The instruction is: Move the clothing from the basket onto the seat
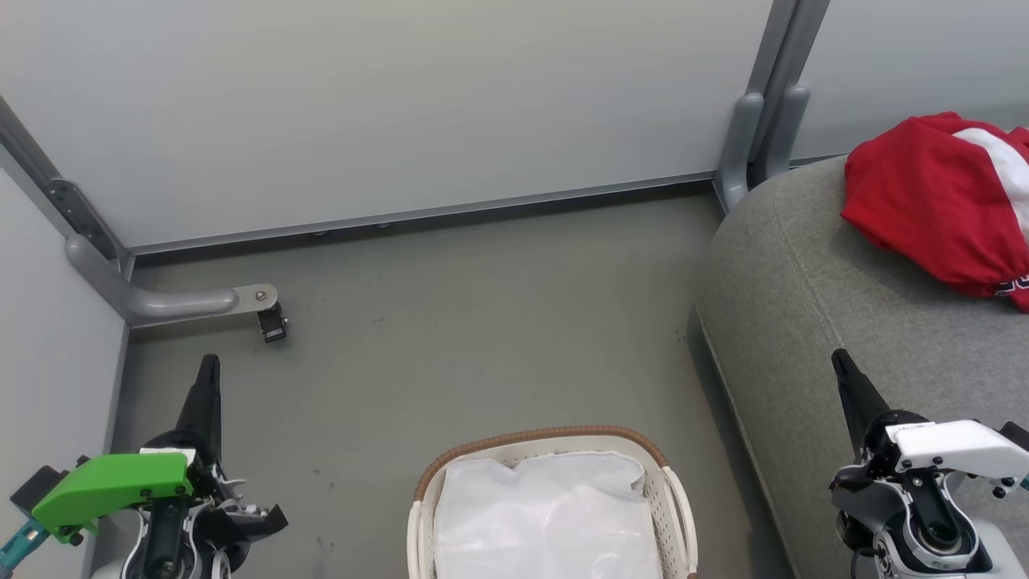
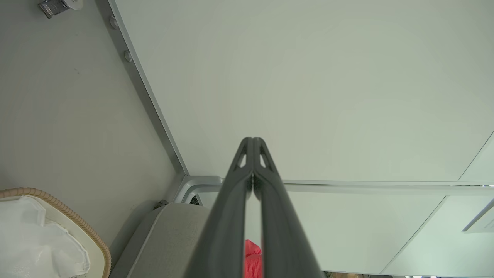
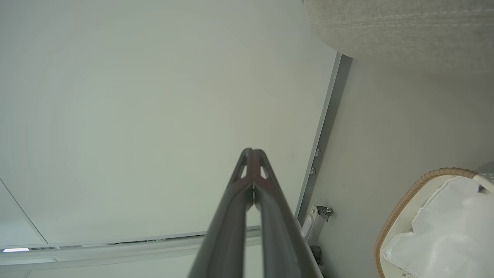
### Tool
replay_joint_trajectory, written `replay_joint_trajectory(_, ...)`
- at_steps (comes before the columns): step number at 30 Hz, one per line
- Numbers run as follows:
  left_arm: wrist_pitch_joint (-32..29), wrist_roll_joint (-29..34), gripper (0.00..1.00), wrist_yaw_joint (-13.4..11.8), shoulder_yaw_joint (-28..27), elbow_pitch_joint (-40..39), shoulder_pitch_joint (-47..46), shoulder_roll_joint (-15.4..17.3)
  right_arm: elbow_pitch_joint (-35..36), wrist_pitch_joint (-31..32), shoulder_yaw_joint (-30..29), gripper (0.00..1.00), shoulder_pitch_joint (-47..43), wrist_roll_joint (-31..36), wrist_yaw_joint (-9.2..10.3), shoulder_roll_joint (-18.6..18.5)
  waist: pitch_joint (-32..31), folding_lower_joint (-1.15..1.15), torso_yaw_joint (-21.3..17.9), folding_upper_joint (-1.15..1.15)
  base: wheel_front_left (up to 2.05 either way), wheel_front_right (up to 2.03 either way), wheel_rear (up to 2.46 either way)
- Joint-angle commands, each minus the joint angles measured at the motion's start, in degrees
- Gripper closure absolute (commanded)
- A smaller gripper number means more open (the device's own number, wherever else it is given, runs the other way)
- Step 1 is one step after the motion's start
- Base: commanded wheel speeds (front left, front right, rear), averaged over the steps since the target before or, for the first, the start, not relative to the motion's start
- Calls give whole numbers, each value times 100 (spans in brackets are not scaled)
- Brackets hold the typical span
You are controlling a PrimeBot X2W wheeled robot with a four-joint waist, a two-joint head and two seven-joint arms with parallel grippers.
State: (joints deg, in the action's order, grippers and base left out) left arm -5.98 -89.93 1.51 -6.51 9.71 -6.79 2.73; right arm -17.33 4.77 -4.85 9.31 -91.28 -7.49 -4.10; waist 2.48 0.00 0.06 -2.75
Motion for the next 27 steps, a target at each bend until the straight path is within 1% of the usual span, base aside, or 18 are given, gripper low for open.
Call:
replay_joint_trajectory(1,-34,-108,100,4,-30,-19,-104,26,29,37,-17,100,53,-110,0,-37,1,0,-2,1,0,0,0)
replay_joint_trajectory(5,-66,-249,100,-2,-48,-34,-123,27,37,60,-13,100,55,-280,0,-49,4,0,-9,1,0,0,0)
replay_joint_trajectory(27,-73,-226,100,-3,-46,-32,-101,27,42,-32,91,100,39,-365,0,-126,5,0,-10,1,0,0,0)
